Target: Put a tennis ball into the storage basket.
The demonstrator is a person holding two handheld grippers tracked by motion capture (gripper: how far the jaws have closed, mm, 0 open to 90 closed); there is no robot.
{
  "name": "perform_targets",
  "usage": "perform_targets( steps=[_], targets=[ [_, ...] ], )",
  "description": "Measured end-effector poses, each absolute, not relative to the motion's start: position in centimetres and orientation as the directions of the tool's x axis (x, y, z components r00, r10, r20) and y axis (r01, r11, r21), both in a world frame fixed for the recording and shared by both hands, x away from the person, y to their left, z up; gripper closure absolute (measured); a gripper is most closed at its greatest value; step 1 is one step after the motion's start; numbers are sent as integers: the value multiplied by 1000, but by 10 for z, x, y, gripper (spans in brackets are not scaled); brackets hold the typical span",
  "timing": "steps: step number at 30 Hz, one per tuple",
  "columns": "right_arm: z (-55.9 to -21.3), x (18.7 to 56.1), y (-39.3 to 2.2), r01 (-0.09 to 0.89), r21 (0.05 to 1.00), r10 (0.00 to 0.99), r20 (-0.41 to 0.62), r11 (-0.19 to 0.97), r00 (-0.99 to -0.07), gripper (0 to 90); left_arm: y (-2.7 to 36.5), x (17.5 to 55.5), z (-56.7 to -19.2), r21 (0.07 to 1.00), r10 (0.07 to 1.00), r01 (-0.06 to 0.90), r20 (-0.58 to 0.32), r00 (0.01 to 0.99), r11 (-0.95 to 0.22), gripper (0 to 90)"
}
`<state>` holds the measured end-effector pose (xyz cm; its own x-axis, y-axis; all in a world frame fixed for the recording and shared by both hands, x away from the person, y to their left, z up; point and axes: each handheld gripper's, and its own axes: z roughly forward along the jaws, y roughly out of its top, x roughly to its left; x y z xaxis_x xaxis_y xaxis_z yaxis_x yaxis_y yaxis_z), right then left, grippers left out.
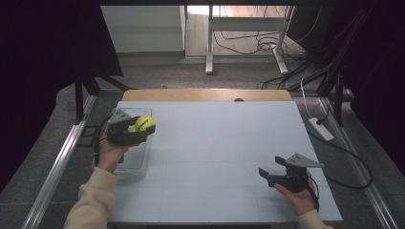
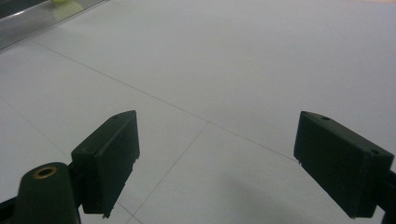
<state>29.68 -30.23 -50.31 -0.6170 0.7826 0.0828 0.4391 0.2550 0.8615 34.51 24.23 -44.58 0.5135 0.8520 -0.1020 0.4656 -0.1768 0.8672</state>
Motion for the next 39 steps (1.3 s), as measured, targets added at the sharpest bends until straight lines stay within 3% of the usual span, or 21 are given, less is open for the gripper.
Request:
perform_targets(
  steps=[39],
  targets=[
    [-503, 298, -301, 436, 861, 780, 77, 261, -621, 144, 304, 334, -455, 832, 927, 544, -117, 357, -104, 266]
  ],
)
